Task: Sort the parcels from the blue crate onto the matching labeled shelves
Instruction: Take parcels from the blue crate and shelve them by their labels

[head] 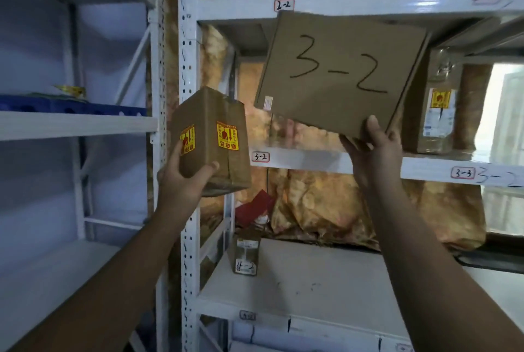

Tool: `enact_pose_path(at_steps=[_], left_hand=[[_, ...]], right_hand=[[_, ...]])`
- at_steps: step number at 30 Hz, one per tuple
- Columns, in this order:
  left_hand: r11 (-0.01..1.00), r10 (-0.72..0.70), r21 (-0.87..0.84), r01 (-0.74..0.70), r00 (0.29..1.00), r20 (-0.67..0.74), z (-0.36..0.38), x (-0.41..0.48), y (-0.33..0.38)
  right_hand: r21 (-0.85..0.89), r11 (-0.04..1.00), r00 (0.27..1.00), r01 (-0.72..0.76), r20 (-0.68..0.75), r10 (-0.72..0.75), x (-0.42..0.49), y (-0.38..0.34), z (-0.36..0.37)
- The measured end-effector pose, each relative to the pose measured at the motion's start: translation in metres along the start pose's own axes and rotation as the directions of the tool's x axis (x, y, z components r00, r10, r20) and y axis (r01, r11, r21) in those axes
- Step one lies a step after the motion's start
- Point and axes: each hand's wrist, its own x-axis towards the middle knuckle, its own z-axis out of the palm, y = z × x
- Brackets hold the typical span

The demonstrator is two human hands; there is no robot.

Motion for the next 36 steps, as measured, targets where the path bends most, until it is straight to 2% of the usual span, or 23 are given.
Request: enact_pose_path(at_steps=[3,6,9,13,16,18,20,24,28,32,36], left_hand=[[0.987,0.030,-0.162,-0.017,0.997,0.077,0.009,0.007,0.003],[0.989,0.071,-0.134,-0.058,0.993,0.090,0.022,0.018,-0.001],[0.989,0.081,-0.129,-0.076,0.996,0.031,0.037,0.032,0.000],[0.963,0.013,-0.271,0.012,0.996,0.091,0.049,0.050,0.003],[0.871,-0.128,-0.455,0.184,0.980,0.152,0.056,0.059,0.006],[0.789,-0.172,-0.556,0.261,0.963,0.208,0.061,0.064,0.005],[0.744,-0.158,-0.602,0.288,0.953,0.260,0.065,0.069,0.004],[0.683,-0.049,-0.669,0.293,0.932,0.358,0.066,0.077,-0.006],[0.660,-0.001,-0.683,0.314,0.909,0.417,0.067,0.084,-0.017],[0.662,0.048,-0.678,0.318,0.886,0.462,0.066,0.087,-0.028],[0.649,0.021,-0.680,0.341,0.885,0.464,0.067,0.093,-0.039]], right_hand=[[-0.019,0.997,0.996,-0.075,0.050,0.075,0.035,0.013,0.005],[-0.070,0.992,0.991,-0.105,0.076,0.110,0.067,0.027,0.008],[-0.137,0.976,0.974,-0.170,0.125,0.188,0.096,0.042,0.010],[-0.363,0.903,0.945,-0.230,0.140,0.297,0.119,0.054,0.020],[-0.585,0.779,0.914,-0.226,0.148,0.377,0.132,0.061,0.026],[-0.780,0.602,0.887,-0.170,0.146,0.438,0.141,0.066,0.029],[-0.892,0.440,0.853,-0.102,0.149,0.500,0.149,0.071,0.030],[-0.946,0.318,0.830,-0.062,0.128,0.543,0.164,0.087,0.023],[-0.973,0.226,0.809,-0.039,0.102,0.578,0.180,0.107,0.019],[-0.979,0.204,0.806,-0.012,0.111,0.581,0.192,0.119,0.020],[-0.982,0.188,0.776,0.027,0.139,0.615,0.204,0.126,0.022]])
